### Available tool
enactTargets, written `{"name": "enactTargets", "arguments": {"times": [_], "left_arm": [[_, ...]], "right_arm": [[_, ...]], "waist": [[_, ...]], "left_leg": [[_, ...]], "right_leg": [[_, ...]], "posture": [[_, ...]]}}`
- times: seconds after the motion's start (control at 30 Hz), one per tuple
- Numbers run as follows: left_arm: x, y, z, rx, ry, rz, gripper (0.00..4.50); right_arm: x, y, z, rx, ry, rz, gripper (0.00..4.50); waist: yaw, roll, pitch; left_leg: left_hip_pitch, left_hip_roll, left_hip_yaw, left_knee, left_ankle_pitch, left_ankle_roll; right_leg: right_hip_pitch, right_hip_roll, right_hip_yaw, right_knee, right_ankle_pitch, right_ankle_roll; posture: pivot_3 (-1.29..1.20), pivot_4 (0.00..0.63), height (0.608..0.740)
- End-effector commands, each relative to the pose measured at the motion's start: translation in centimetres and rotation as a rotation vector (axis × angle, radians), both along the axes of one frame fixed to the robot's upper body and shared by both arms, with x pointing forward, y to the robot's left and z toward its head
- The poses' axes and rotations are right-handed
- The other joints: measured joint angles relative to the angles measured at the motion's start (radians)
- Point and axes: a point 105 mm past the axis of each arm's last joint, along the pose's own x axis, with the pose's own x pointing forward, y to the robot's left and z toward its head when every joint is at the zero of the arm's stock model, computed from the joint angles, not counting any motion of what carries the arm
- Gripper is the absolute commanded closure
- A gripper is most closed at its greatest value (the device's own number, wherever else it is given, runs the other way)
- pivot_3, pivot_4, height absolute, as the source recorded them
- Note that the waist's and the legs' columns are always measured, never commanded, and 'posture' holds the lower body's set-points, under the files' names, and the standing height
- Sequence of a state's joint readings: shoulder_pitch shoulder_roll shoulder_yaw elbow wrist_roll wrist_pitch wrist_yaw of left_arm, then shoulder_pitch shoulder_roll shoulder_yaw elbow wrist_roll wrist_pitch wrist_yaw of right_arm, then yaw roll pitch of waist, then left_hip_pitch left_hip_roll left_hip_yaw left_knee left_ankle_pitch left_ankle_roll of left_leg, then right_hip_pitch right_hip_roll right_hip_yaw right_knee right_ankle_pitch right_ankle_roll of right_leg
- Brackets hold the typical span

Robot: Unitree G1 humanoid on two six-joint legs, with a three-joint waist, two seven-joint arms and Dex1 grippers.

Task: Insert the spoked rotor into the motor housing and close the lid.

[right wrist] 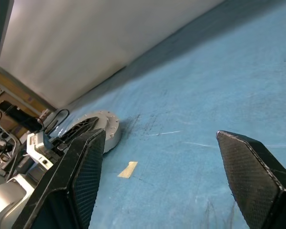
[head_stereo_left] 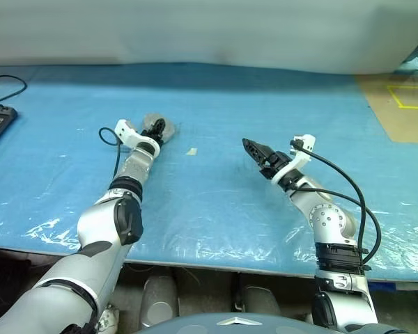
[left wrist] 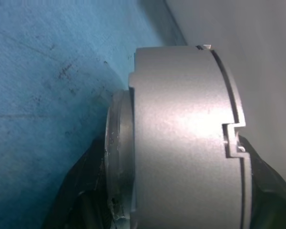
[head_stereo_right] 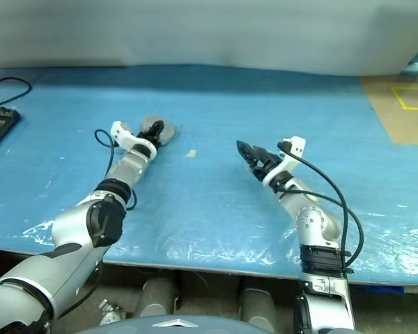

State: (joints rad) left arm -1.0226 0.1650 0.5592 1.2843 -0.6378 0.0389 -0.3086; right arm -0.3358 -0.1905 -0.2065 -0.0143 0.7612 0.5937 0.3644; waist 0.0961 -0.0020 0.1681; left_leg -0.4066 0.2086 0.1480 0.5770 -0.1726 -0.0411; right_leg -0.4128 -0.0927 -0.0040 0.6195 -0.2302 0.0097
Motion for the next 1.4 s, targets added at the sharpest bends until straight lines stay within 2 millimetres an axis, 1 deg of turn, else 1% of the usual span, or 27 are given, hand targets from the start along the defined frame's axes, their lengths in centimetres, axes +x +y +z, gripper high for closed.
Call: {"name": "enactTargets", "arguments": {"times": [0.03,0.07,0.1,0.23,0.33,0.43,0.47,0.5,0.53,0.57,0.6,0.67,0.77,0.8,0.83,0.9,0.97,1.0,1.03,1.07,1.17,1.23,1.27,1.33,1.4], "left_arm": [[0.0,3.8,1.1,0.102,-0.032,0.126,0.48],[-0.2,4.7,1.2,0.124,-0.035,0.153,0.15],[-0.3,5.2,1.2,0.138,-0.038,0.169,0.05],[-1.1,8.1,1.0,0.192,-0.036,0.249,0.05],[-1.6,9.6,1.4,0.252,-0.067,0.287,0.05],[-1.9,10.1,1.9,0.317,-0.102,0.311,0.05],[-1.9,9.9,2.4,0.346,-0.134,0.300,0.05],[-1.9,9.2,3.2,0.377,-0.199,0.272,0.05],[-1.9,8.0,4.4,0.398,-0.293,0.220,0.05],[-2.0,6.0,5.7,0.419,-0.408,0.128,0.05],[-2.3,3.9,6.5,0.439,-0.502,0.032,0.05],[-3.4,-0.2,7.5,0.449,-0.659,-0.180,0.05],[-5.5,-4.9,7.6,0.466,-0.783,-0.479,0.05],[-6.1,-5.9,7.5,0.462,-0.802,-0.553,0.05],[-6.9,-7.0,7.0,0.486,-0.818,-0.650,0.05],[-8.4,-9.0,4.8,0.584,-0.802,-0.858,0.05],[-9.7,-10.0,2.2,0.701,-0.776,-1.020,0.05],[-9.9,-10.1,1.2,0.748,-0.757,-1.054,0.05],[-9.9,-10.2,0.7,0.777,-0.746,-1.070,0.05],[-9.9,-10.2,0.5,0.787,-0.744,-1.076,0.05],[-10.7,-10.6,0.5,0.739,-0.762,-1.144,0.00],[-11.5,-10.8,0.0,0.737,-0.761,-1.207,0.00],[-11.6,-10.8,-0.2,0.739,-0.757,-1.219,0.00],[-11.7,-10.9,-0.3,0.739,-0.751,-1.224,0.00],[-11.6,-10.9,-0.2,0.740,-0.754,-1.227,0.00]], "right_arm": [[0.1,-0.3,1.3,0.001,-0.056,-0.020,0.57],[0.2,-0.3,1.2,0.000,-0.050,-0.019,0.57],[0.2,-0.3,1.1,-0.001,-0.046,-0.018,0.57],[0.4,0.2,1.0,0.003,-0.035,0.005,0.57],[0.3,0.8,1.0,0.024,-0.013,0.053,0.57],[0.4,1.1,1.1,0.024,-0.015,0.073,0.57],[0.4,1.0,1.2,0.010,-0.029,0.067,0.57],[0.5,0.8,1.5,-0.015,-0.060,0.051,0.57],[0.6,0.4,1.8,-0.051,-0.099,0.024,0.57],[0.7,-0.2,2.1,-0.099,-0.140,-0.008,0.57],[0.7,-0.9,2.4,-0.145,-0.182,-0.031,0.57],[0.5,-2.0,2.6,-0.235,-0.247,-0.052,0.57],[0.1,-4.3,2.4,-0.297,-0.283,-0.088,0.57],[0.0,-4.8,2.4,-0.314,-0.294,-0.092,0.57],[-0.1,-5.5,2.1,-0.381,-0.304,-0.104,0.57],[-0.5,-6.1,1.0,-0.491,-0.283,-0.069,0.57],[-0.9,-6.8,0.6,-0.576,-0.292,-0.055,0.57],[-1.0,-7.3,0.8,-0.590,-0.304,-0.064,0.57],[-1.1,-7.6,1.0,-0.595,-0.312,-0.071,0.57],[-1.1,-7.8,1.2,-0.594,-0.317,-0.076,0.57],[-2.0,-7.9,0.6,-0.663,-0.312,-0.003,0.03],[-2.5,-8.0,-0.4,-0.719,-0.286,0.037,0.03],[-2.5,-8.3,-0.8,-0.758,-0.278,0.027,0.03],[-2.4,-8.8,-1.3,-0.807,-0.262,0.018,0.03],[-2.4,-8.7,-1.4,-0.807,-0.262,0.022,0.03]], "waist": [[-0.001,0.000,0.000],[-0.002,0.000,0.000],[-0.002,0.000,0.000],[0.002,0.000,0.000],[0.003,0.000,0.000],[0.005,0.000,0.000],[0.006,0.000,0.000],[0.007,0.000,0.000],[0.007,0.000,0.000],[0.009,0.000,0.000],[0.013,0.000,0.000],[0.026,0.000,0.000],[0.026,0.000,0.000],[0.025,0.000,0.000],[0.024,0.000,0.000],[0.020,0.000,0.000],[0.010,0.000,0.000],[0.004,0.000,0.000],[-0.001,0.000,0.000],[-0.003,0.000,0.000],[0.000,0.000,0.000],[0.001,0.000,0.000],[0.001,0.000,0.000],[0.000,0.000,0.000],[0.000,0.000,0.000]], "left_leg": [[0.001,0.000,0.000,0.000,0.000,0.000],[0.003,0.001,0.000,0.000,0.000,0.000],[0.005,0.001,0.000,0.000,0.000,0.000],[0.004,0.000,0.000,0.000,0.000,0.000],[0.004,0.000,0.000,0.000,0.000,0.000],[0.003,0.000,0.000,0.000,0.000,0.000],[0.003,0.000,0.000,0.000,0.000,0.000],[0.003,0.000,0.000,0.000,0.000,0.000],[0.003,0.000,0.000,0.000,0.000,0.000],[0.003,0.000,0.000,0.000,0.000,0.000],[0.002,0.000,0.000,0.000,0.000,0.000],[0.001,-0.001,0.000,0.000,0.000,0.001],[0.001,-0.002,0.002,0.000,0.001,0.001],[0.002,-0.002,0.002,0.000,0.001,0.001],[0.002,-0.001,0.002,-0.001,0.001,0.001],[0.003,-0.001,0.002,-0.001,0.001,0.002],[0.003,-0.001,0.002,-0.001,0.001,0.002],[0.003,-0.001,0.002,-0.001,0.001,0.003],[0.003,-0.001,0.002,-0.001,0.001,0.003],[0.003,-0.001,0.002,-0.001,0.001,0.003],[0.003,-0.001,0.002,-0.001,0.002,0.005],[0.003,-0.002,0.002,-0.001,0.002,0.006],[0.003,-0.002,0.003,-0.001,0.002,0.006],[0.003,-0.002,0.003,-0.001,0.003,0.008],[0.003,-0.002,0.004,-0.001,0.003,0.010]], "right_leg": [[0.001,0.000,0.000,0.000,0.000,0.000],[0.003,0.000,0.000,0.000,0.000,0.000],[0.005,0.000,0.000,-0.001,0.000,0.000],[0.006,0.000,0.001,-0.001,0.000,0.000],[0.006,-0.001,0.000,-0.002,0.000,0.000],[0.006,-0.001,0.000,-0.002,0.000,0.000],[0.006,-0.001,-0.001,-0.002,0.000,0.000],[0.006,-0.001,-0.001,-0.002,0.000,0.000],[0.006,-0.001,-0.001,-0.002,0.000,0.000],[0.006,-0.002,-0.001,-0.002,0.000,0.000],[0.006,-0.002,-0.002,-0.002,0.000,0.000],[0.006,-0.005,-0.003,-0.003,0.000,-0.001],[0.006,-0.009,-0.003,-0.003,0.000,-0.001],[0.006,-0.008,-0.003,-0.003,-0.001,-0.001],[0.006,-0.008,-0.003,-0.003,-0.001,-0.002],[0.006,-0.008,-0.003,-0.003,-0.003,-0.005],[0.006,-0.008,-0.002,-0.003,-0.003,-0.005],[0.006,-0.008,-0.002,-0.003,-0.003,-0.005],[0.006,-0.008,-0.002,-0.003,-0.003,-0.005],[0.006,-0.008,-0.002,-0.003,-0.003,-0.005],[0.006,-0.008,-0.002,-0.003,-0.003,-0.005],[0.006,-0.008,-0.002,-0.003,-0.003,-0.005],[0.006,-0.009,-0.002,-0.004,-0.003,-0.006],[0.006,-0.009,-0.002,-0.004,-0.003,-0.006],[0.006,-0.009,-0.002,-0.004,-0.003,-0.006]], "posture": [[0.00,0.150,0.740],[0.00,0.150,0.740],[0.00,0.150,0.740],[0.00,0.150,0.740],[0.00,0.150,0.740],[0.00,0.150,0.740],[0.00,0.150,0.740],[0.00,0.150,0.740],[0.00,0.150,0.740],[0.00,0.150,0.740],[0.00,0.150,0.740],[0.00,0.150,0.740],[0.00,0.150,0.740],[0.00,0.150,0.740],[0.00,0.150,0.740],[0.00,0.150,0.740],[0.00,0.150,0.740],[0.00,0.150,0.740],[0.00,0.150,0.740],[0.00,0.150,0.740],[0.00,0.150,0.740],[0.00,0.150,0.740],[0.00,0.150,0.740],[0.00,0.150,0.740],[0.00,0.150,0.740]]}}
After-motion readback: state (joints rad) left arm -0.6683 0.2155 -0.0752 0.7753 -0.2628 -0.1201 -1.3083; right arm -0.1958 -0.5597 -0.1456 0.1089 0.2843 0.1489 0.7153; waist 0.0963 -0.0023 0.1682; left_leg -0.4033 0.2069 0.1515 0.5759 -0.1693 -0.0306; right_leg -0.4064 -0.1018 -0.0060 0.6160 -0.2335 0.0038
